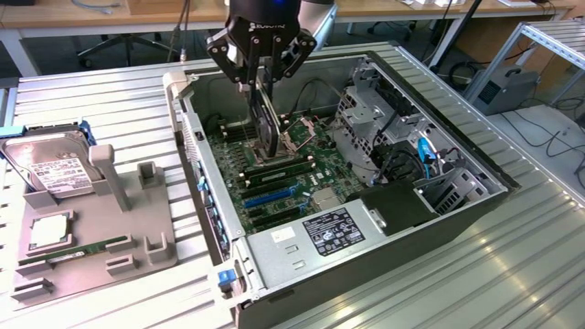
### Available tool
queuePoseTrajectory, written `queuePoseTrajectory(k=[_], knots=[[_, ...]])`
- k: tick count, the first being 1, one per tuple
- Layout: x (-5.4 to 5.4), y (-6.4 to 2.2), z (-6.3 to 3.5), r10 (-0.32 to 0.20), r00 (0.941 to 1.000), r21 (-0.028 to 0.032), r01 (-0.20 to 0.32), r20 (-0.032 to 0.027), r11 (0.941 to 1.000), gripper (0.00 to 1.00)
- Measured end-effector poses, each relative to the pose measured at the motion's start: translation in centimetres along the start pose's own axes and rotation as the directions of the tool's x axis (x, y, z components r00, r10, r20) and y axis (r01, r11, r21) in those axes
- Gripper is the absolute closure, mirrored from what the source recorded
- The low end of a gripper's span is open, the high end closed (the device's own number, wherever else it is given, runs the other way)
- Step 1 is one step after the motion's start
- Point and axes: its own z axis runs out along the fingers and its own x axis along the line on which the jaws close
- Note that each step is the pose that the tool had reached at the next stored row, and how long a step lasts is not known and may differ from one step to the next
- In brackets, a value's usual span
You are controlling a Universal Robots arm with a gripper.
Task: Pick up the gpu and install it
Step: 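Pick up the gpu and move the gpu toward the slot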
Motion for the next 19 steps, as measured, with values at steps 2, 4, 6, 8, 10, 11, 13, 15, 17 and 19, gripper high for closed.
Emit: queuePoseTrajectory(k=[2, 4, 6, 8, 10, 11, 13, 15, 17, 19], knots=[[-0.1, 0.01, 0.08, 0.000, 1.0000, 0.0000, 0.000, 0.0000, 1.0000, 0.73], [-0.3, 0.02, 0.17, 0.000, 1.0000, 0.0001, 0.000, -0.0001, 1.0000, 0.73], [-0.4, 0.03, 0.28, 0.000, 1.0000, 0.0000, 0.000, -0.0001, 1.0000, 0.73], [-0.6, 0.04, 0.40, 0.000, 1.0000, 0.0000, 0.000, -0.0001, 1.0000, 0.73], [-0.8, 0.06, 0.54, 0.000, 1.0000, 0.0001, 0.000, -0.0001, 1.0000, 0.73], [-1.0, 0.07, 0.64, 0.000, 1.0000, 0.0001, 0.000, -0.0001, 1.0000, 0.73], [-1.2, 0.08, 0.78, 0.000, 1.0000, 0.0000, 0.000, -0.0001, 1.0000, 0.73], [-1.5, 0.10, 0.90, 0.000, 1.0000, 0.0001, 0.000, -0.0001, 1.0000, 0.73], [-1.7, 0.11, 1.02, 0.000, 1.0000, 0.0000, 0.000, -0.0001, 1.0000, 0.73], [-1.9, 0.13, 1.13, 0.000, 1.0000, 0.0000, 0.000, 0.0000, 1.0000, 0.73]])
